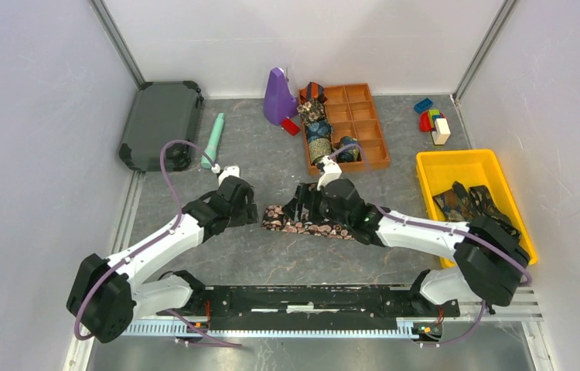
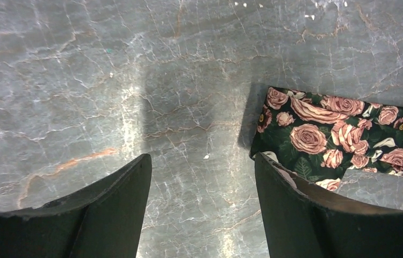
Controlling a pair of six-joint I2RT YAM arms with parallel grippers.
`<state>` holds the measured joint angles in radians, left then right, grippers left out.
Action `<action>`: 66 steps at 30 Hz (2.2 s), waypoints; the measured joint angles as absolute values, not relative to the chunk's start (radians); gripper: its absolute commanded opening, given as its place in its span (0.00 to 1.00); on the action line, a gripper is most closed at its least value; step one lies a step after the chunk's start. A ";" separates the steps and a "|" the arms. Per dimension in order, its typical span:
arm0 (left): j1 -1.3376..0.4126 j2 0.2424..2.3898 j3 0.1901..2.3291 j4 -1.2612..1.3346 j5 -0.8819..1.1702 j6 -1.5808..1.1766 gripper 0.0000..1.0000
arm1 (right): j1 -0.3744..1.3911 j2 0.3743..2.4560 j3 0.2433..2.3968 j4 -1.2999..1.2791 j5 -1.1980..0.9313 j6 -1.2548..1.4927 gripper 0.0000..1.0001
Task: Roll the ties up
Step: Roll the tie at the center of the board.
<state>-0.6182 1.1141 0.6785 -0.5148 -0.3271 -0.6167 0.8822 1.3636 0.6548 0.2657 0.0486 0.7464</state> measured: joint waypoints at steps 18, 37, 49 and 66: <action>-0.601 1.186 0.612 -0.322 -0.164 -0.616 0.73 | 0.960 1.598 0.834 0.188 0.087 0.830 0.67; -0.601 1.235 0.610 -0.273 -0.143 -0.616 0.72 | 0.967 1.654 0.839 0.185 0.068 0.841 0.51; -0.601 1.230 0.610 -0.274 -0.136 -0.616 0.73 | 0.965 1.664 0.839 0.177 0.082 0.822 0.44; -0.601 1.193 0.610 -0.252 -0.073 -0.567 0.76 | 0.923 1.664 0.826 0.179 0.075 0.795 0.43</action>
<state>-0.6014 1.1934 0.6098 -0.2516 -0.0731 -0.5667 0.9230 1.6642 0.8261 0.1795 0.0750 0.7952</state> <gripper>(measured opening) 0.750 0.431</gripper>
